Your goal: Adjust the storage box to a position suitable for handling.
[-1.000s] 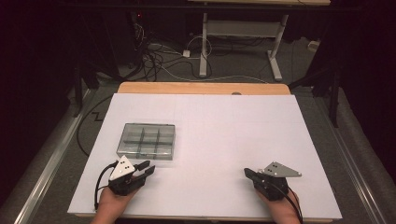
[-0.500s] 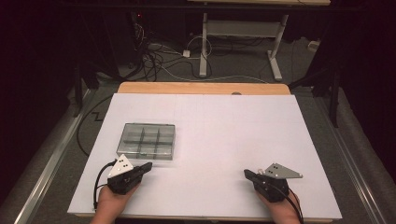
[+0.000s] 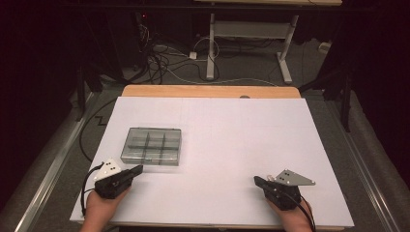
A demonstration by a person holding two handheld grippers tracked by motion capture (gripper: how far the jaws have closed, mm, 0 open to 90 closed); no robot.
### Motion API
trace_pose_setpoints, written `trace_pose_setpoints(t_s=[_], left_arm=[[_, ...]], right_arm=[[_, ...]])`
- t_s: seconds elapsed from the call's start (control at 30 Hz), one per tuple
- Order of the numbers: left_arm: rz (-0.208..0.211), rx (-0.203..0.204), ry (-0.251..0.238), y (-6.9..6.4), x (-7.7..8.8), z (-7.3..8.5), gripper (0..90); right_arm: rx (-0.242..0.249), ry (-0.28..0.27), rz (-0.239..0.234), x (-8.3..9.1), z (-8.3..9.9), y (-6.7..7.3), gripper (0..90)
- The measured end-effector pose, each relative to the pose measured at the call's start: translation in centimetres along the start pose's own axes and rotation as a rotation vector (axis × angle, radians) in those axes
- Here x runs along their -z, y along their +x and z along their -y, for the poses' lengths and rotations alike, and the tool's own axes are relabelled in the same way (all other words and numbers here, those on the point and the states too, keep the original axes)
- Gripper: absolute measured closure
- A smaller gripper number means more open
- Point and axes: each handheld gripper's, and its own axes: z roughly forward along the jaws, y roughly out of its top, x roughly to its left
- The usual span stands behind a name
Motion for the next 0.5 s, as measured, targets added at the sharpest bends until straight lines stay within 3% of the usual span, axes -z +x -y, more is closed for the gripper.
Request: trace_pose_setpoints(t_s=[0.5], left_arm=[[-0.081,0.083,-0.029,3.1,2.1,0.9,87.8]], right_arm=[[-0.008,0.001,0.01,0.2,0.1,-0.3,90.0]])
